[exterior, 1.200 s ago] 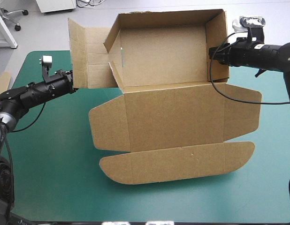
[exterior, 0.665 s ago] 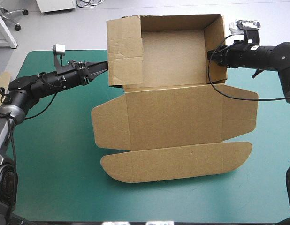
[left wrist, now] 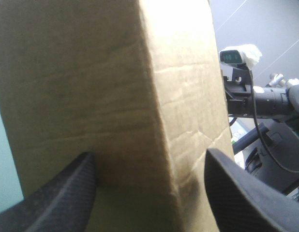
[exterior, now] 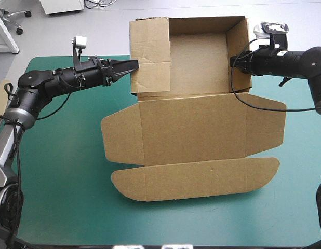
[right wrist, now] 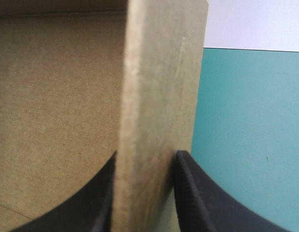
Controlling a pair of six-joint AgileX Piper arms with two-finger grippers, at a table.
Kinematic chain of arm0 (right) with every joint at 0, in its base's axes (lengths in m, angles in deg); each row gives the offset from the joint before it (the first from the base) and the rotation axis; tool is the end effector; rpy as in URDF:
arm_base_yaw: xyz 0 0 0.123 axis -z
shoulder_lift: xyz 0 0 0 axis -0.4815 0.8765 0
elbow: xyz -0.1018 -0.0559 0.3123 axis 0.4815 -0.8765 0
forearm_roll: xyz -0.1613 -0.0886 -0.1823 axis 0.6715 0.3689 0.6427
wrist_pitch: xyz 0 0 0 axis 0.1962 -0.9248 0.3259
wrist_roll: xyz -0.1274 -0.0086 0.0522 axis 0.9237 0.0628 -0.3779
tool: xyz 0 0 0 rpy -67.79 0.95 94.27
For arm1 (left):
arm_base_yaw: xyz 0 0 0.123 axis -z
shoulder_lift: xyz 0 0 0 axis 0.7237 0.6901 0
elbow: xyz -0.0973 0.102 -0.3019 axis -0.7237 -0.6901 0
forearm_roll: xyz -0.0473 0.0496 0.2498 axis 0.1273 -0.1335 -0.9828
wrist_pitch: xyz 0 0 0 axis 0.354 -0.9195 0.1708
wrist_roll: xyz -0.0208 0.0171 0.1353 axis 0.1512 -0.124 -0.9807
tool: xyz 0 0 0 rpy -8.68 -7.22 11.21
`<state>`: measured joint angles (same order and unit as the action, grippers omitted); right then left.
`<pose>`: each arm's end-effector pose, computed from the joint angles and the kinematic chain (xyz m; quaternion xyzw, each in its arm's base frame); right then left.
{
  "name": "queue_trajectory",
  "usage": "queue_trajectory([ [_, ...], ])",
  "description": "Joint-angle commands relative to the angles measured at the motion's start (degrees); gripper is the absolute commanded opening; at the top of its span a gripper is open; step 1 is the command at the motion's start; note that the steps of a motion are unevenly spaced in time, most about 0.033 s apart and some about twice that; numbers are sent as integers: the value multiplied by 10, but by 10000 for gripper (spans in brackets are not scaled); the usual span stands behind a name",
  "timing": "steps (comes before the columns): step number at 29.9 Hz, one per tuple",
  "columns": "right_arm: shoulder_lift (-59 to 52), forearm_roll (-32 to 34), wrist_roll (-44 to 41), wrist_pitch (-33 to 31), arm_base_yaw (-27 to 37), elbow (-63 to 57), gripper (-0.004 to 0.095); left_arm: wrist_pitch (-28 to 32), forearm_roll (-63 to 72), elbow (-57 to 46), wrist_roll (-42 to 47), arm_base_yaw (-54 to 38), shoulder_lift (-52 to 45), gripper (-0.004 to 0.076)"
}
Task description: Fold the box
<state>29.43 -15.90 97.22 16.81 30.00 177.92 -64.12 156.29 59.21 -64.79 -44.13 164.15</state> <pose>0.4059 0.0605 0.4462 -0.0946 0.8527 0.2333 0.4577 0.3701 -0.1370 0.4459 0.1622 0.7088 -0.5420 0.4214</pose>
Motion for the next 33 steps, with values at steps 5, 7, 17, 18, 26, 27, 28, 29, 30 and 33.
queue_trajectory([
  [5, -26, -38, -6, 27, 3, 16, -32, 33, -89, 100, 111, 28, -24, 470],
  [7, -26, -39, -10, 27, 3, 16, -32, 44, -134, 126, 145, 42, -24, 469],
  [17, -26, -39, -21, 27, 3, 16, -32, 84, -416, 209, 322, 127, -24, 434],
  [18, -26, -39, -21, 27, 3, 16, -32, 84, -448, 216, 338, 135, -24, 426],
  [26, -26, -37, -27, 27, 3, 16, -32, 35, -558, 302, 380, 167, -24, 420],
  [27, -26, -37, -27, 28, 3, 16, -32, 30, -561, 312, 380, 167, -24, 420],
  [28, -26, -37, -27, 28, 3, 16, -32, 21, -563, 321, 380, 167, -24, 420],
  [29, -26, -37, -29, 28, 3, 16, -32, 14, -569, 332, 380, 167, -24, 420],
  [30, -26, -37, -30, 28, 3, 16, -32, 9, -579, 342, 384, 167, -24, 420],
  [33, -26, -37, -32, 29, 3, 16, -32, -10, -611, 365, 390, 167, -25, 419],
])
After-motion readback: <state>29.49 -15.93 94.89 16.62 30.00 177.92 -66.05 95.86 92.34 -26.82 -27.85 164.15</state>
